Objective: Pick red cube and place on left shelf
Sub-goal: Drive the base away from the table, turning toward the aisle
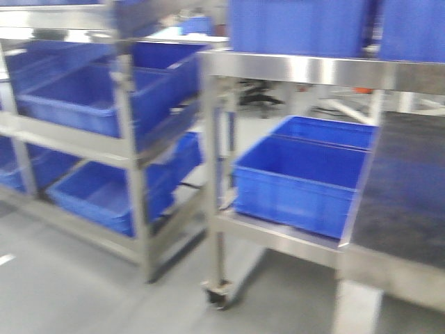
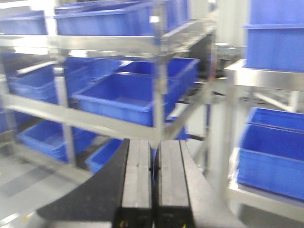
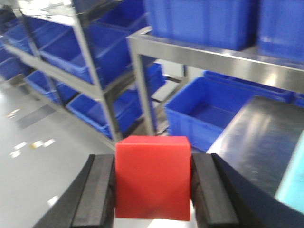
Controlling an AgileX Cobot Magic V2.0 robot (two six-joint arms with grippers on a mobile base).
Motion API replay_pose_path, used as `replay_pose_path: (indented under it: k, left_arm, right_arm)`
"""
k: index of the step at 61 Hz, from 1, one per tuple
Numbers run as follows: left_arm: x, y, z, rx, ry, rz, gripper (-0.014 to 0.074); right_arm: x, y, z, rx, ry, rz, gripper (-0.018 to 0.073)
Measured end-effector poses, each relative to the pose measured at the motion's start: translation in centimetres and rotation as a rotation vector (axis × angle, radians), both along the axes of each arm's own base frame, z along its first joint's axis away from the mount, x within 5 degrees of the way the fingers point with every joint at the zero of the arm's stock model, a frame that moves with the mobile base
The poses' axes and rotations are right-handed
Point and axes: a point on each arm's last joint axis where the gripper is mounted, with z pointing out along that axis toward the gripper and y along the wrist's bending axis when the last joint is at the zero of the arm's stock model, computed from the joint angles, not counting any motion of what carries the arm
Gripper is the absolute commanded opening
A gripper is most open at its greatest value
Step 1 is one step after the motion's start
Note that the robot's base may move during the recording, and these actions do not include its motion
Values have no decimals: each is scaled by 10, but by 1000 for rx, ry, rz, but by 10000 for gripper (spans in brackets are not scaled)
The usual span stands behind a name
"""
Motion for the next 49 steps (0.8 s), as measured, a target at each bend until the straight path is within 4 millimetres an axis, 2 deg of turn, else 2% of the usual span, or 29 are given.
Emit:
replay_pose_path:
  k: [49]
  left_arm:
    - [0,0,0,0,0,0,102]
  right_arm:
    - [0,0,0,0,0,0,56]
